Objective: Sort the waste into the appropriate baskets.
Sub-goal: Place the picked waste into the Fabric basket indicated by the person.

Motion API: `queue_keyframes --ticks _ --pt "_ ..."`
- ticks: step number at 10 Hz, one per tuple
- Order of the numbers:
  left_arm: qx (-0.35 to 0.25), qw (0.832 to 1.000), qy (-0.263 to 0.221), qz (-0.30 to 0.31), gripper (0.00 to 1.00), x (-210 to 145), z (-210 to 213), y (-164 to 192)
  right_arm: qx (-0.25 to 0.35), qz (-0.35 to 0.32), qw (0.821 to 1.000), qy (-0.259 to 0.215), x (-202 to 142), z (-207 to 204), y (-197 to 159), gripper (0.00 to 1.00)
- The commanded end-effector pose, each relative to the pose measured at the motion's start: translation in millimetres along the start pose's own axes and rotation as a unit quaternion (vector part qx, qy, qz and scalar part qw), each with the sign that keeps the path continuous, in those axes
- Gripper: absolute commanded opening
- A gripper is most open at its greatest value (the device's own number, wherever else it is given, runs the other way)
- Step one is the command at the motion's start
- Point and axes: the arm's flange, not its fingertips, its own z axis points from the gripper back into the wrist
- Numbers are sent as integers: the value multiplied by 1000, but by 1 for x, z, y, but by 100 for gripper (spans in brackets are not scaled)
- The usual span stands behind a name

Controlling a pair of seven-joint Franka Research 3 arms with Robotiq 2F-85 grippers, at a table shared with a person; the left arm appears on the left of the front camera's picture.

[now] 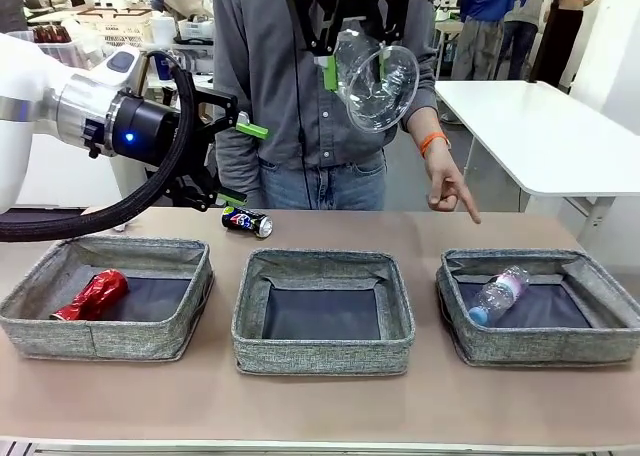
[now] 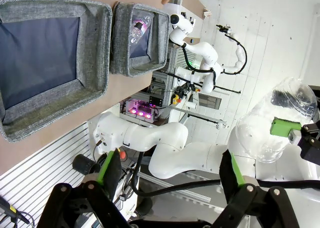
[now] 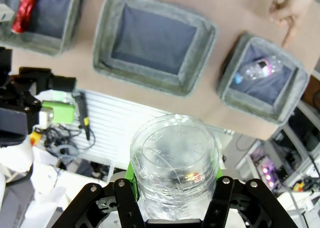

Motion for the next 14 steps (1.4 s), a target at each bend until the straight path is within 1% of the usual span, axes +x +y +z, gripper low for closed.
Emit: queue_keyframes --ticks 1,8,9,11,14 --pt "4 1000 0 -1 100 0 0 -1 -1 -4 1000 -3 -3 3 -1 59" --pt "4 1000 0 -1 100 0 0 -1 0 0 1000 0 0 0 0 59" --pt "4 1000 0 -1 100 0 0 -1 -18 14 1000 6 -2 -5 -7 59" --pt "4 1000 0 -1 100 0 0 -1 -3 33 999 9 -9 -20 -32 59" --pt "4 1000 0 -1 100 0 0 -1 9 46 999 -7 -27 -61 -86 59"
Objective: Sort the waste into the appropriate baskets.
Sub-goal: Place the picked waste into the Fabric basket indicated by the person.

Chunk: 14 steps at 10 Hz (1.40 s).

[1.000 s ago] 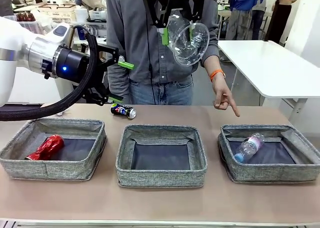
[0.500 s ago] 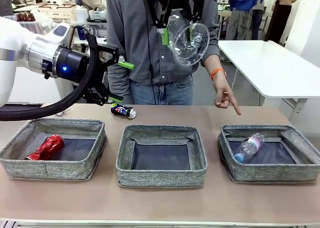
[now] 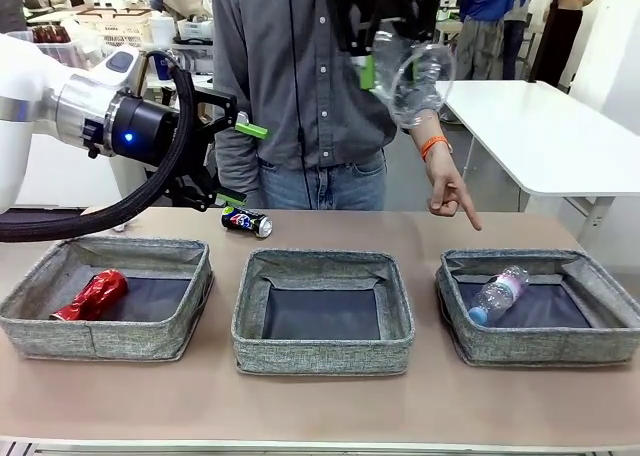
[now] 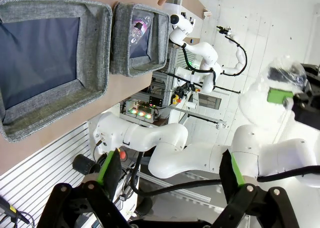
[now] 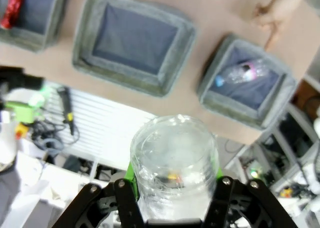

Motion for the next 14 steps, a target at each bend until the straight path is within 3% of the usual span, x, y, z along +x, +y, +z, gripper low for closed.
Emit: queue_keyframes --ticks 1,4,6,7,10,12,14 --pt "4 1000 0 -1 100 0 0 -1 6 -4 1000 -14 -45 -71 -42 59" --pt "4 1000 0 -1 100 0 0 -1 39 0 999 -30 -73 -116 -87 59" --pt "4 1000 0 -1 100 0 0 -1 71 -33 996 -45 -95 -151 -116 59" --pt "4 1000 0 -1 100 0 0 -1 101 -6 991 -83 -102 -163 -125 59" --pt "4 1000 0 -1 100 0 0 -1 115 -37 985 -124 -101 -192 -149 59" --pt "4 1000 0 -1 100 0 0 -1 139 -90 978 -128 -97 -227 -179 59" --pt "4 1000 0 -1 100 0 0 -1 135 -179 970 -98 -98 -256 -199 59"
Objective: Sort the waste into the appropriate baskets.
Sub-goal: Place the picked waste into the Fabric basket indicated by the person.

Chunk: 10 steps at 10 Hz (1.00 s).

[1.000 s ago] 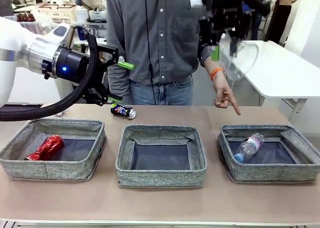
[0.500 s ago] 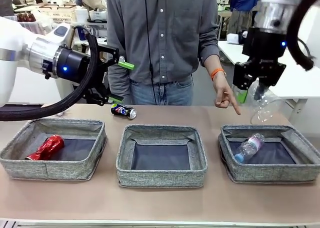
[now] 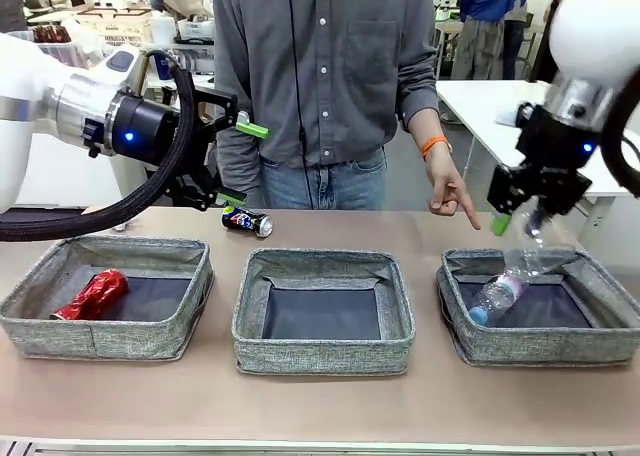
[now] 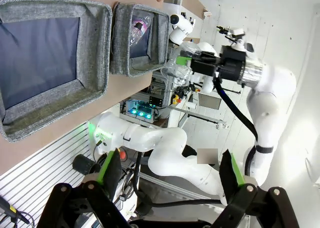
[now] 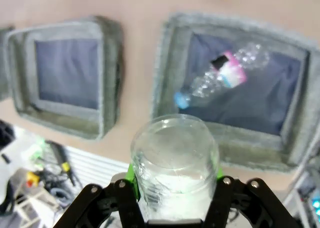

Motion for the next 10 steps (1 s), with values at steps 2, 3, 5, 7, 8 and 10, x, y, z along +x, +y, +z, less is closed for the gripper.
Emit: queue_keyframes --ticks 2,3,5,7,8,10 --pt "4 1000 1 -1 100 0 0 -1 22 -94 995 -28 -3 -20 -19 59" --pt "4 1000 1 -1 100 0 0 -1 27 -111 993 -27 -3 -26 -23 59" --pt "4 1000 1 -1 100 0 0 -1 37 -143 988 -33 -4 -35 -29 59" --pt "4 1000 1 -1 100 0 0 -1 40 -159 986 -28 -5 -36 -31 59" --pt "4 1000 1 -1 100 0 0 -1 46 -157 986 -32 -4 -36 -30 59" --pt "4 1000 1 -1 100 0 0 -1 46 -156 986 -28 -1 -38 -29 59"
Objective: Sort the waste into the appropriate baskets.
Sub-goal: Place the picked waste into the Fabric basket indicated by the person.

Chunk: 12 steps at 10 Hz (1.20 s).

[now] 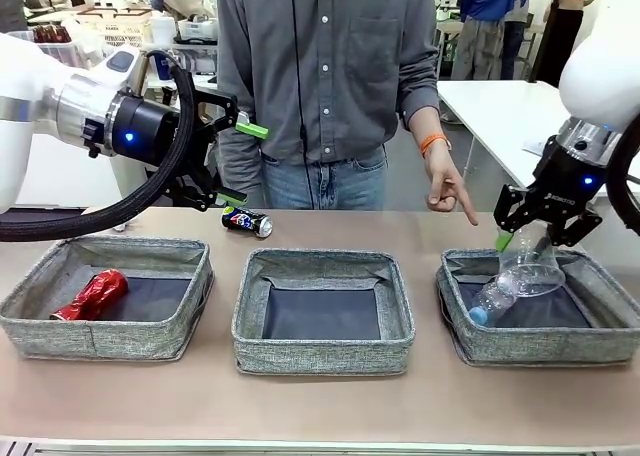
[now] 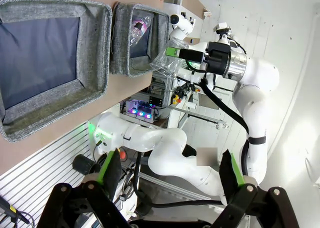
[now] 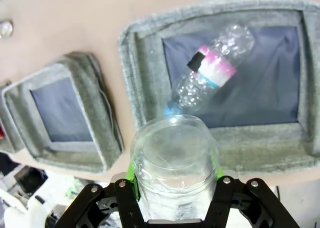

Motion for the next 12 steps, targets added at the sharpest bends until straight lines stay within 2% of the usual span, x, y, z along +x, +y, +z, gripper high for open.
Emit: queue_keyframes --ticks 1,11,12 --pt "4 1000 1 -1 100 0 0 -1 16 -10 1000 -9 0 -6 3 100" --pt "4 1000 1 -1 100 0 0 -1 23 -15 1000 -12 -1 -8 1 100" --pt "4 1000 1 -1 100 0 0 -1 43 1 999 -5 0 -3 8 100"
